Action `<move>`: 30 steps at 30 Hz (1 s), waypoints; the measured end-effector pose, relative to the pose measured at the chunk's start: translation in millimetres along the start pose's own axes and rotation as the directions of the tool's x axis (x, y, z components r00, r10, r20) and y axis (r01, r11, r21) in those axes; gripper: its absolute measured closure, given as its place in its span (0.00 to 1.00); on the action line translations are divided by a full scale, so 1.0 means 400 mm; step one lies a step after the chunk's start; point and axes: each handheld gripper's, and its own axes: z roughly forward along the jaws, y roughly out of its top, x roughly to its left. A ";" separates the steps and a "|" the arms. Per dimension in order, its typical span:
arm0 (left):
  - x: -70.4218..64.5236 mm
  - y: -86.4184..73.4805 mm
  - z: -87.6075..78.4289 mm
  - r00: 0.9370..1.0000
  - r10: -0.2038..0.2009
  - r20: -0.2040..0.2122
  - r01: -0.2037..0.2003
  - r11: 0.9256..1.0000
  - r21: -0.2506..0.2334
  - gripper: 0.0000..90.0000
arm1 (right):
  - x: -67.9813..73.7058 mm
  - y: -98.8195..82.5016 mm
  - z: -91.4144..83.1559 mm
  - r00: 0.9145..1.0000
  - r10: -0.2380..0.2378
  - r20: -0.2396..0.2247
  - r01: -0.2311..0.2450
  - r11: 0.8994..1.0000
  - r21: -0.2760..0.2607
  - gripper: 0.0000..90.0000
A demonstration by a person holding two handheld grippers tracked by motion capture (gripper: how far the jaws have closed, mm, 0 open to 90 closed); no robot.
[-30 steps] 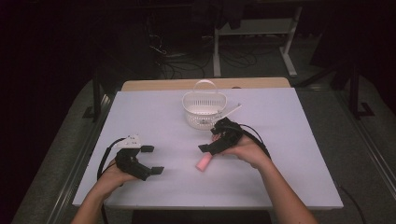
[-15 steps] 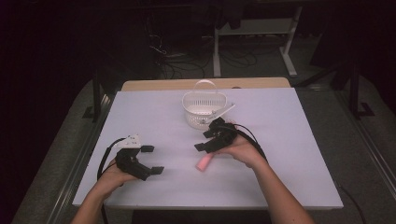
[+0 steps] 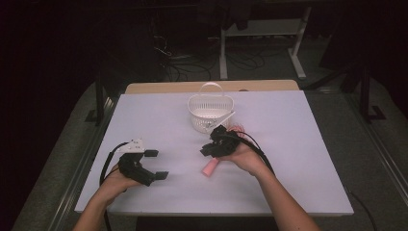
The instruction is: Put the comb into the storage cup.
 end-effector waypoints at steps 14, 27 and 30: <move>-0.001 -0.001 0.001 1.000 -0.002 0.002 0.002 1.000 -0.001 0.00 | 0.017 -0.004 0.038 1.000 -0.021 -0.009 0.021 0.998 0.051 0.98; -0.001 -0.001 0.001 1.000 0.000 0.002 0.000 1.000 0.001 0.00 | 0.028 -0.010 0.074 0.999 -0.032 -0.013 0.033 0.994 0.108 0.98; -0.001 -0.001 0.002 1.000 0.002 0.002 -0.002 1.000 0.003 0.00 | 0.030 -0.012 0.082 0.999 -0.031 -0.012 0.033 0.992 0.121 0.98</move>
